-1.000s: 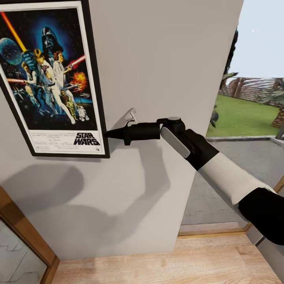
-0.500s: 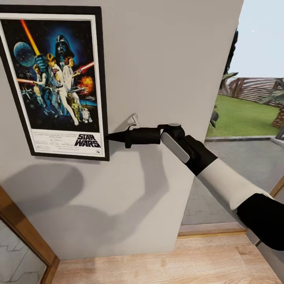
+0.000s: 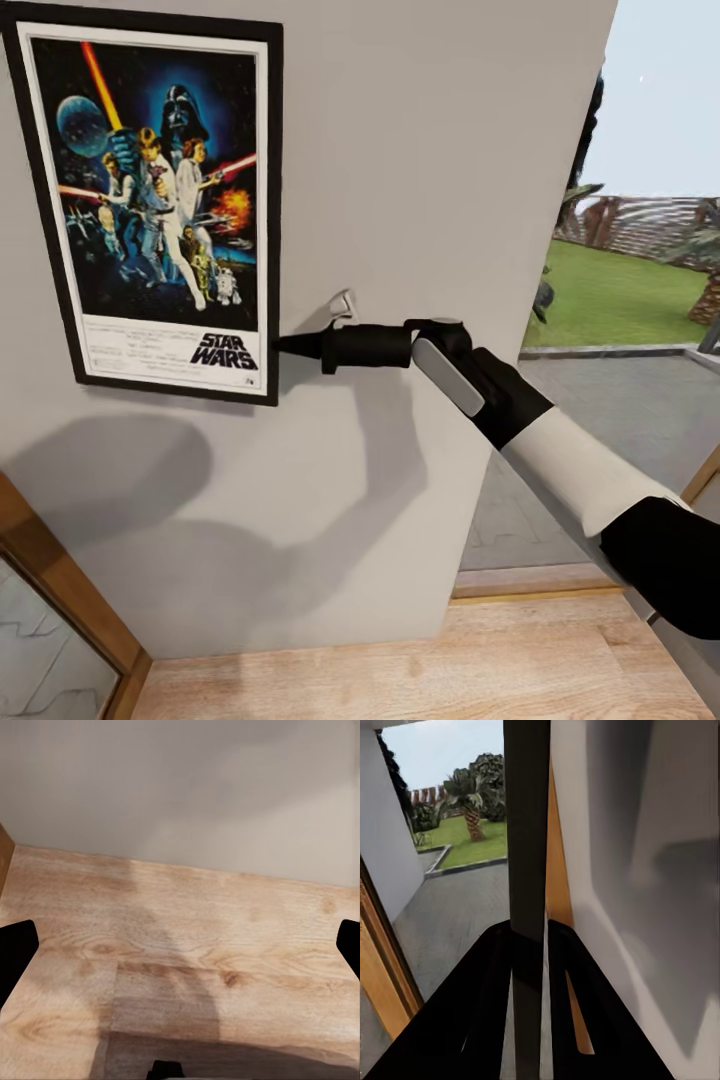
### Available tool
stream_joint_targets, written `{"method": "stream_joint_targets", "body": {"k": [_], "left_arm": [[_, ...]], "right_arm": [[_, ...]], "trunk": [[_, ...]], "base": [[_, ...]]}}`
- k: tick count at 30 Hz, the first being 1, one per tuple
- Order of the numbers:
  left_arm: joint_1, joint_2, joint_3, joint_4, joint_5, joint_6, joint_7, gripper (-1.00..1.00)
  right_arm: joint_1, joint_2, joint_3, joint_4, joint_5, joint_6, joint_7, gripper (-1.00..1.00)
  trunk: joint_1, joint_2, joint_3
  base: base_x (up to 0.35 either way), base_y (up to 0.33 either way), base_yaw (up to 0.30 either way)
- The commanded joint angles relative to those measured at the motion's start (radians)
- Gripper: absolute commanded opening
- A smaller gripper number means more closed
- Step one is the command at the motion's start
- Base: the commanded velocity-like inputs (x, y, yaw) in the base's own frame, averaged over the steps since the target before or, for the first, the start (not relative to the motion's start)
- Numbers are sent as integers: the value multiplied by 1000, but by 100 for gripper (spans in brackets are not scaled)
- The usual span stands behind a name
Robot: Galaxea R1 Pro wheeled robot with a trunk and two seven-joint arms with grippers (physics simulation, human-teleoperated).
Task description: Pick up the poster from the kitchen countertop and hang it on one of the wall nails in the kitchen.
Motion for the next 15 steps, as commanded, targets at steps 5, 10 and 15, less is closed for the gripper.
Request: {"method": "stream_joint_targets", "body": {"k": [5, 10, 15], "left_arm": [[0, 0, 1, -2, 8, 2, -8, 100], [0, 0, 1, -3, 9, 2, -8, 100], [0, 0, 1, -3, 9, 2, -8, 100]], "right_arm": [[1, -1, 0, 0, -22, 8, -4, -100], [2, -1, -2, 0, -22, 8, -5, -100], [2, -1, -2, 1, -23, 8, -36, -100]], "trunk": [[1, -2, -2], [1, -2, -2], [1, -2, -2]], "base": [[0, 0, 0], [0, 0, 0], [0, 0, 0]]}}
